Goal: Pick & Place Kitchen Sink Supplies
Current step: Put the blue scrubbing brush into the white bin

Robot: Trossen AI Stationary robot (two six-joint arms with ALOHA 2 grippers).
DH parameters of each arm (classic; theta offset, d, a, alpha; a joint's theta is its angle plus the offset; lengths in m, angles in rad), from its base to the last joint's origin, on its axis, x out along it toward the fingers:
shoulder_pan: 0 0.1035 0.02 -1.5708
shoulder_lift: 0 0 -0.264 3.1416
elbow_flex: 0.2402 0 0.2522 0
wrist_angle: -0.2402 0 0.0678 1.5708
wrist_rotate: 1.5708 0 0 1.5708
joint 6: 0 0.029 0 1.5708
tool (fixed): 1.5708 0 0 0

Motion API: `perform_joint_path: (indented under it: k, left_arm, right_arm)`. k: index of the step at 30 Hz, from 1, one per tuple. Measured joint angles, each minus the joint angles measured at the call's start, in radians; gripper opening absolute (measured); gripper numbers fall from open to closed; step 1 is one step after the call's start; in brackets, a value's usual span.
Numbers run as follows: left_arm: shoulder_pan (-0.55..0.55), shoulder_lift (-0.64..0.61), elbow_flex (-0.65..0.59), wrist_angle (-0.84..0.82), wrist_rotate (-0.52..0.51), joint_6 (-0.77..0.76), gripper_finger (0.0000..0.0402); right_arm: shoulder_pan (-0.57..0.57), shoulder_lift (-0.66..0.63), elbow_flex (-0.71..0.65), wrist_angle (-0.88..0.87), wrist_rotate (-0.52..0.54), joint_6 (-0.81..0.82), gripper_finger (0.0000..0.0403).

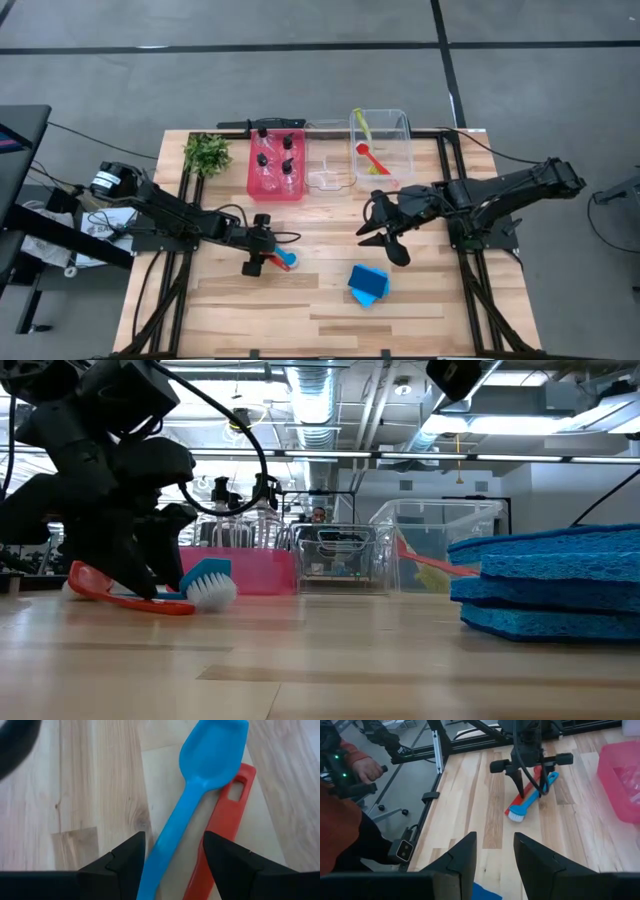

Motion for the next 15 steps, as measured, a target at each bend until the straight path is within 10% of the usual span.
perform_joint_path:
  k: [15]
  left_arm:
    - [-0.001,0.003,-0.003,0.017,0.021,0.000,0.0145]
  right_arm:
    - [0.000,0.000,0.000,0.000,0.000,0.026,0.0124]
